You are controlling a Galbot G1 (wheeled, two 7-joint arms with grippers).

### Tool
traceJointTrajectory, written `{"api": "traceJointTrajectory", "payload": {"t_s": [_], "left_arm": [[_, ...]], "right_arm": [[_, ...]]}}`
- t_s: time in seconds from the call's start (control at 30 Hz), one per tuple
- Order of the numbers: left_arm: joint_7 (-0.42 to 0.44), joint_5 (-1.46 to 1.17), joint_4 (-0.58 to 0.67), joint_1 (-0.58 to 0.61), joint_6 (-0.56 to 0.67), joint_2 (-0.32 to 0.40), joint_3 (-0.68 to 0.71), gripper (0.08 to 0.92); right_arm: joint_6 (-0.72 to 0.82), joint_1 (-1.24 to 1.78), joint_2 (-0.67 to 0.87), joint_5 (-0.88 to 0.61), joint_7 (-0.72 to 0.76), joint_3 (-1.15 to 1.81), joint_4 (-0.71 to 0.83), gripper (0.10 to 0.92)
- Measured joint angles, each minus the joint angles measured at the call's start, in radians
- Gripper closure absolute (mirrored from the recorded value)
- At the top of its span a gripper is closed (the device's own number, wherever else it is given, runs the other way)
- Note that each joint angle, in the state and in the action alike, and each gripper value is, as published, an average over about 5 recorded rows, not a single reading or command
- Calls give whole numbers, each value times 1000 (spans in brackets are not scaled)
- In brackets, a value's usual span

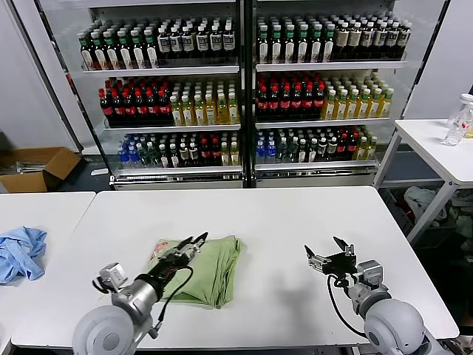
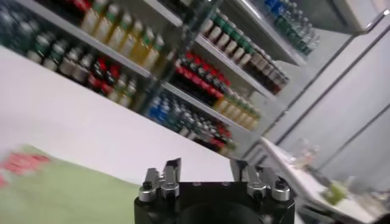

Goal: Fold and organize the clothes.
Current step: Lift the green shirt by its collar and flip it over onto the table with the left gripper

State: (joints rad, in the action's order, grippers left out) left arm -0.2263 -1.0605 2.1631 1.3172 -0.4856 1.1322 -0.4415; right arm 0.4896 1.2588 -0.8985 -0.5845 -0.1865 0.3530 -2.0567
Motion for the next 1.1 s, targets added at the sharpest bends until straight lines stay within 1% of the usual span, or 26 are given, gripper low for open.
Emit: {"api": "traceJointTrajectory", "payload": {"t_s": [0.2, 0.3, 0.63, 0.67, 0.77, 1.1], "left_arm": [[-1, 169, -69, 27, 30, -26, -39, 229], [5, 230, -120, 29, 37, -30, -44, 186], [37, 297, -248, 12, 14, -45, -48, 178], [42, 296, -254, 11, 9, -47, -49, 183], [59, 285, -268, 11, -7, -50, -56, 229], [141, 160, -313, -8, -58, -47, -85, 518]], "right_arm": [[0, -5, -13, 8, -1, -10, 6, 203], [1, -6, -15, 9, -2, -11, 6, 203], [2, 7, -3, 6, -3, 10, -11, 203], [3, 9, -3, 6, -3, 12, -13, 203], [3, 14, 0, 3, -3, 21, -19, 203], [2, 36, 7, -5, -7, 57, -41, 203]]}}
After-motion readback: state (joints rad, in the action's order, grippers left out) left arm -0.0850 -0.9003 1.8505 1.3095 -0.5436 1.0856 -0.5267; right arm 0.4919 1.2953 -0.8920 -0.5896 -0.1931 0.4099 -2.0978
